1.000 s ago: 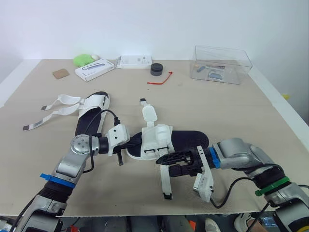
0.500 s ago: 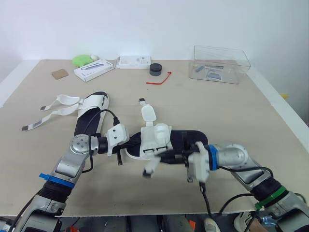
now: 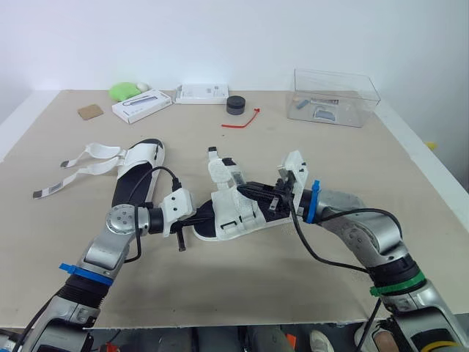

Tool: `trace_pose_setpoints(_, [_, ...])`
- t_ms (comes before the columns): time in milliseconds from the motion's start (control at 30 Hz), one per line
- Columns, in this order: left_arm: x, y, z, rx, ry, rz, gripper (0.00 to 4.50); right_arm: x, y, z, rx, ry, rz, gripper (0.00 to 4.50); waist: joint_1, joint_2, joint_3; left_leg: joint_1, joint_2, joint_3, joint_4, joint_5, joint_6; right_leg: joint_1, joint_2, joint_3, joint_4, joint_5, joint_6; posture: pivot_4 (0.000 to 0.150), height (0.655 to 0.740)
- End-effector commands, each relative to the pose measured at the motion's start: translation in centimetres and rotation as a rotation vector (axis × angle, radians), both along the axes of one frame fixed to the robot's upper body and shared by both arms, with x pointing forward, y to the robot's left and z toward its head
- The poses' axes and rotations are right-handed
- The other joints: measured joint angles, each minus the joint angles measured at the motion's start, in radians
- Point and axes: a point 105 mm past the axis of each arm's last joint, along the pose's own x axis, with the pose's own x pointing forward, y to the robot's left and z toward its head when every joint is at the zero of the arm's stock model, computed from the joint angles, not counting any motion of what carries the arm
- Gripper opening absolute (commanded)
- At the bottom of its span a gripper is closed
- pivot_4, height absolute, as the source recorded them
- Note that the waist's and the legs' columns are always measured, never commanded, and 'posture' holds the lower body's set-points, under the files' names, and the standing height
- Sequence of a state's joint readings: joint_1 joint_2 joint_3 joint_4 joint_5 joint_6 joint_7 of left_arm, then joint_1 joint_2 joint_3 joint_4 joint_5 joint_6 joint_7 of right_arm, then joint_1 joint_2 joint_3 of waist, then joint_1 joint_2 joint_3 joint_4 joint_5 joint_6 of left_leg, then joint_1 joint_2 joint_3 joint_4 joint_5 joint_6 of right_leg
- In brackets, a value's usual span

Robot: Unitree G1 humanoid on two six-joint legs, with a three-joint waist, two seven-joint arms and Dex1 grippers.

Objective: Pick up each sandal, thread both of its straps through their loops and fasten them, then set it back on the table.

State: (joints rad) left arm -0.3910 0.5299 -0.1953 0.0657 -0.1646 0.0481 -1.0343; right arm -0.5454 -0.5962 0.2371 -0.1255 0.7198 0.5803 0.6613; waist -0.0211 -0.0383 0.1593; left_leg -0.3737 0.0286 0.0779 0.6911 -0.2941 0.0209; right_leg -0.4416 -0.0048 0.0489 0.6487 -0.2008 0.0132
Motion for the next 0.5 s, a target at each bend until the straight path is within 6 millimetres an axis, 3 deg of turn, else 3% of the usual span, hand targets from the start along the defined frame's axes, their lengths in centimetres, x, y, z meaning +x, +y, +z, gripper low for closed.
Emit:
trace_pose_setpoints(33, [-0.2, 0.0, 0.0, 0.006, -0.008, -0.005, 0.0, -0.2, 0.1, 1.6, 0.004, -0.028, 0.027, 0.19, 0.0, 0.0, 0.0, 0.0, 0.0, 0.0, 0.0, 0.0, 0.0, 0.0, 0.0, 0.0, 0.0, 0.0, 0.0, 0.15, 0.74])
trace_pose_setpoints(467, [-0.2, -0.2, -0.2, 0.011, -0.018, -0.009, 0.0, 1.2, -0.5, 0.7, -0.07, 0.042, -0.043, 0.19, 0.0, 0.0, 0.0, 0.0, 0.0, 0.0, 0.0, 0.0, 0.0, 0.0, 0.001, 0.0, 0.0, 0.0, 0.001, 0.15, 0.74])
trace_pose_setpoints(500, [-0.2, -0.2, -0.2, 0.01, -0.017, -0.01, 0.0, 1.5, -0.7, 0.7, -0.079, 0.035, -0.06, 0.58, 0.0, 0.0, 0.0, 0.0, 0.0, 0.0, 0.0, 0.0, 0.0, 0.0, 0.001, 0.0, 0.0, 0.0, 0.001, 0.15, 0.74])
